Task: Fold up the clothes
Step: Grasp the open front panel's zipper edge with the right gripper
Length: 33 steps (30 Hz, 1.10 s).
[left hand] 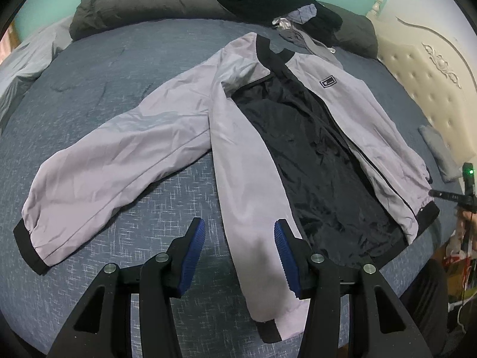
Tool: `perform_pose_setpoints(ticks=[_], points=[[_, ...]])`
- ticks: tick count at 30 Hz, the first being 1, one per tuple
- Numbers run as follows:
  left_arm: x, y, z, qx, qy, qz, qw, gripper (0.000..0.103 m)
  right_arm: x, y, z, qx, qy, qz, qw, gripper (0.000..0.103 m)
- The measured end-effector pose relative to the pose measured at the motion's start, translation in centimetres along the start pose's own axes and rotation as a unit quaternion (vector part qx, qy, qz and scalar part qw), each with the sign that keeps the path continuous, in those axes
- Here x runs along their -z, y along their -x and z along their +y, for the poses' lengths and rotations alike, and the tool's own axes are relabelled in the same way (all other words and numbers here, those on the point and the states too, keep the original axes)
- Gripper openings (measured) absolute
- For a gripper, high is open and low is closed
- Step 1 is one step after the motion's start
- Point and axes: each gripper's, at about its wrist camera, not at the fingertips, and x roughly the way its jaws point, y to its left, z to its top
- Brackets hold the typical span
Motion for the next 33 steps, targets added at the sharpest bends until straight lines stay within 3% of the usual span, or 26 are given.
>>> perform_pose_setpoints(ticks=[2, 5, 8, 9, 14, 20, 33], points=[[0.0, 0.0, 0.0, -0.001, 0.000, 0.001, 1.0000, 0.052, -0.4, 1.3, 0.9, 0.008, 0.013, -0.023, 1.000, 0.007], [0.1, -0.1, 0.0, 0.001, 0.003, 0.000, 1.0000, 0.052, -1.1, 2.5, 2.5, -0.016, 0.033, -0.040, 0.999, 0.010], [0.2, -0.1, 0.0, 0.005, 0.006, -0.002, 1.0000, 0.052, -1.1, 1.7, 4.9, -0.069, 0.056, -0.011, 0.996, 0.030], [0.3, 0.0, -0.1, 0.008, 0.006, -0.003, 0.9999, 0.052, -0.8, 0.7, 6.0, -0.085, 0.066, 0.006, 0.994, 0.031], [0.6, 0.6, -0.4, 0.013, 0.001, -0.006, 0.9999, 0.053, 0.8, -4.3, 9.7, -0.108, 0.095, 0.077, 0.987, 0.031], [0.7, 1.0, 0.2, 0.013, 0.003, -0.011, 0.9998, 0.053, 1.9, -7.3, 12.0, -0.117, 0.112, 0.121, 0.979, 0.032], [1.3, 0.6, 0.4, 0.022, 0.012, -0.005, 0.9997, 0.054, 3.7, -9.2, 17.2, -0.204, 0.130, 0.147, 0.959, 0.032]])
